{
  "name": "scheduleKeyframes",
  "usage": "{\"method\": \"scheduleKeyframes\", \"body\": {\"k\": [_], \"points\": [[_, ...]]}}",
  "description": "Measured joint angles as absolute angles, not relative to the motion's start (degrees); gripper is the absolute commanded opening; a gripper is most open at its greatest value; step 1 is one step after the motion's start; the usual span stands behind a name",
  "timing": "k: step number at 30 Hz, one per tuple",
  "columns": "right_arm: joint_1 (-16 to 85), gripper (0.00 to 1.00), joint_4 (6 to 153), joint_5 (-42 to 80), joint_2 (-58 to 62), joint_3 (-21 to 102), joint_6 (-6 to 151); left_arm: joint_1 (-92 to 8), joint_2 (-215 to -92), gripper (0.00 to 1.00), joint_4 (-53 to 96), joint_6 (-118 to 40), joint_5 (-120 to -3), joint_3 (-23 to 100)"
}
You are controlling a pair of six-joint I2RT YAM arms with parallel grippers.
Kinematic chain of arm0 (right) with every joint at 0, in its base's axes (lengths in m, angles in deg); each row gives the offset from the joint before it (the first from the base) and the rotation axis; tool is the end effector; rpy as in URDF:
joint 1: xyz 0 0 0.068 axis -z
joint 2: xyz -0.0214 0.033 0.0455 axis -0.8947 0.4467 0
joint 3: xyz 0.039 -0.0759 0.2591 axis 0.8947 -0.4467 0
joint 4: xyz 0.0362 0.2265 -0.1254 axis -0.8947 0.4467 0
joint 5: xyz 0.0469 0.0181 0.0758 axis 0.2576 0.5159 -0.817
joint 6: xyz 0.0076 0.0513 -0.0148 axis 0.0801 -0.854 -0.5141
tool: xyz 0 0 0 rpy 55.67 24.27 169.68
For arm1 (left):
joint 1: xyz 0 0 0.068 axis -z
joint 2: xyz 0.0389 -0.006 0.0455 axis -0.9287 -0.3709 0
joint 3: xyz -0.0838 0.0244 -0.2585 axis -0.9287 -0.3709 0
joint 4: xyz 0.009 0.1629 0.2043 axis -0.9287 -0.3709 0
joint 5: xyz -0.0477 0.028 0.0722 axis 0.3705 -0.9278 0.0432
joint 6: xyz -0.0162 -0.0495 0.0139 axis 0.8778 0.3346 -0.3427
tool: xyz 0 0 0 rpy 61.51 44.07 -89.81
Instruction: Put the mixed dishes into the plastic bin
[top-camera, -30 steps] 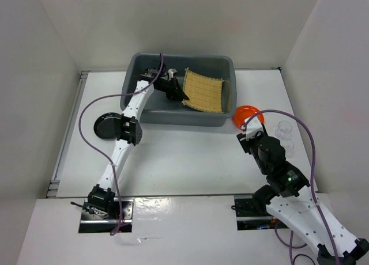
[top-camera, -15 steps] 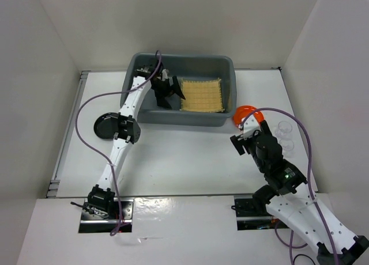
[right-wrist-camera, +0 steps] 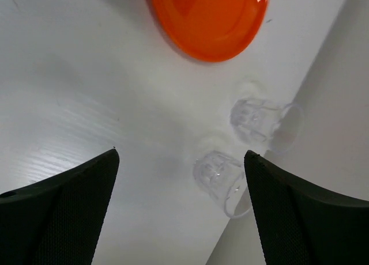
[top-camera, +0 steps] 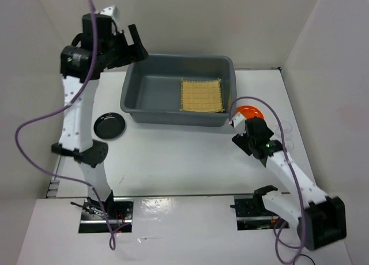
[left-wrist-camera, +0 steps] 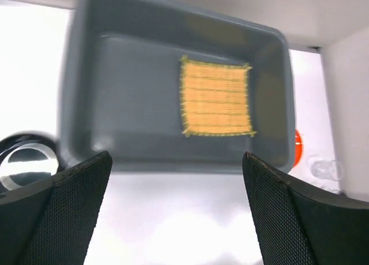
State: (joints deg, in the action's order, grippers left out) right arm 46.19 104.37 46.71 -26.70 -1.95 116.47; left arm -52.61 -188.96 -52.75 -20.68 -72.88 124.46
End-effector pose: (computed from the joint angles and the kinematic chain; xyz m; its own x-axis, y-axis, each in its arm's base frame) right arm 0.1817 0.0439 0.2248 -0.5013 -0.7541 -0.4242 -0.4443 0.6451 -0.6217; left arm 0.3217 -0.0881 0.5361 -0.4616 -0.3850 -0.7992 -0.0056 0.9021 -0.4314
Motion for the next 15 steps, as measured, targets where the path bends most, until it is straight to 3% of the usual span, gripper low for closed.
{"method": "scheduleKeyframes", "body": {"k": [4,11,15], "points": [[54.4,0.98,105.0,42.3,-14.4,3.3,116.5,-52.2,-175.4,1.00,-52.0,-20.6,-79.3,110.3],[58.3,0.98,104.5,31.0,-8.4,5.4,120.8,-53.0,-152.8,1.00,-44.7,-18.8,-81.2,66.9],[63.3,0.98,102.7,25.5,-0.7,6.4,124.2,-53.7,-141.6,1.00,-42.8,-16.6,-81.2,51.7]]}}
